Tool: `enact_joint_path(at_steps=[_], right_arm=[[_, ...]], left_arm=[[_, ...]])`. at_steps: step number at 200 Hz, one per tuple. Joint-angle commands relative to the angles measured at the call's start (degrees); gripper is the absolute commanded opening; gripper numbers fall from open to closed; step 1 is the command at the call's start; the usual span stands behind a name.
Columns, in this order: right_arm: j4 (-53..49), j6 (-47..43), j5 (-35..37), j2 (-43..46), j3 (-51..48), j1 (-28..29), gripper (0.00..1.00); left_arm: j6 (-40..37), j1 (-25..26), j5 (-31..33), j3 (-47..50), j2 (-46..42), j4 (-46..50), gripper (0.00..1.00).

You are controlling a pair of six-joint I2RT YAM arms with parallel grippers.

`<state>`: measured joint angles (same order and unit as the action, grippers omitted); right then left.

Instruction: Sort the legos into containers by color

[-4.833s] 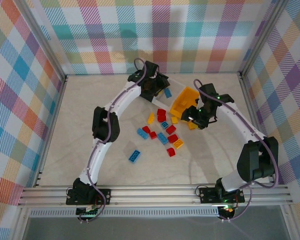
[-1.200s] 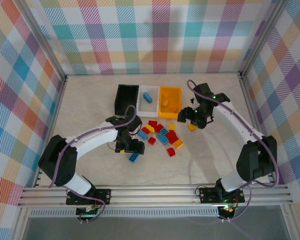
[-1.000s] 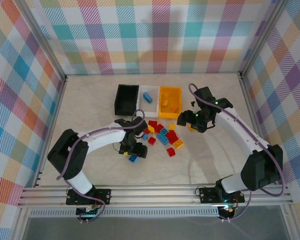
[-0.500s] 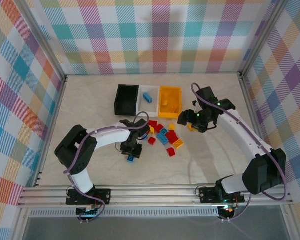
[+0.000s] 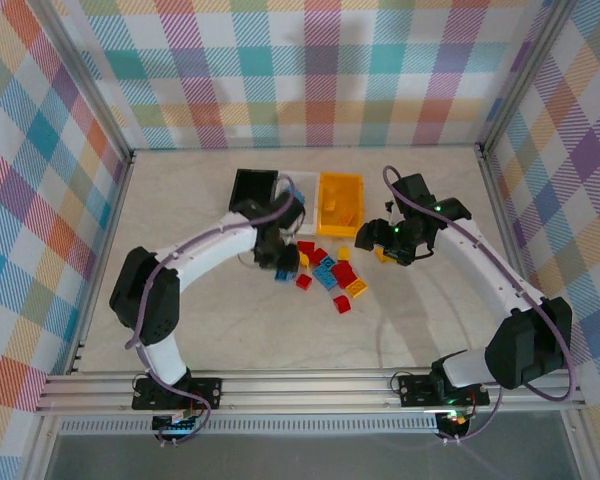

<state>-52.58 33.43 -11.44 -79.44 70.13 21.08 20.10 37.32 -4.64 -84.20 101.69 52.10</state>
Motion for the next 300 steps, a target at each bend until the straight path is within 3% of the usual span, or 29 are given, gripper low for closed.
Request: enact_joint_path(at_steps=[1,57,93,119,193,229,300], right_arm=[[-0.8,-0.4,-0.3,2.7,-1.2,0.1,0.72],[-0.7,2.1,-2.2,8.1,-7.9,0.4,0.71],[-6.0,-0.7,3.6,8.9,-7.5,0.3,0.72],[-8.0,-3.7,8.3,4.0,-6.0,-0.5,0.75],[-1.8,-14.0,8.9,-17.8,5.0,-5.9,0.75],[-2.2,-19.9,10.8,-26.3,10.9,-6.0,0.74],[-1.7,-24.7,13.3,-33.6,14.9,-6.2,0.67]], left_arm=[[-0.2,-4.3,-1.9,-12.6,5.6,3.8,0.33],[-2.0,-7.0,0.3,-47.2,31.0,10.5,0.33],[-1.3,-7.8,1.2,-56.9,39.5,12.7,0.34],[-0.8,-8.2,1.4,-57.0,40.1,12.0,0.39],[1.3,-8.2,-1.1,-56.8,37.1,13.3,0.66],[3.2,-7.6,-3.6,-53.5,31.6,13.3,0.7],[6.4,-7.4,-6.8,-35.6,14.3,8.9,0.74]])
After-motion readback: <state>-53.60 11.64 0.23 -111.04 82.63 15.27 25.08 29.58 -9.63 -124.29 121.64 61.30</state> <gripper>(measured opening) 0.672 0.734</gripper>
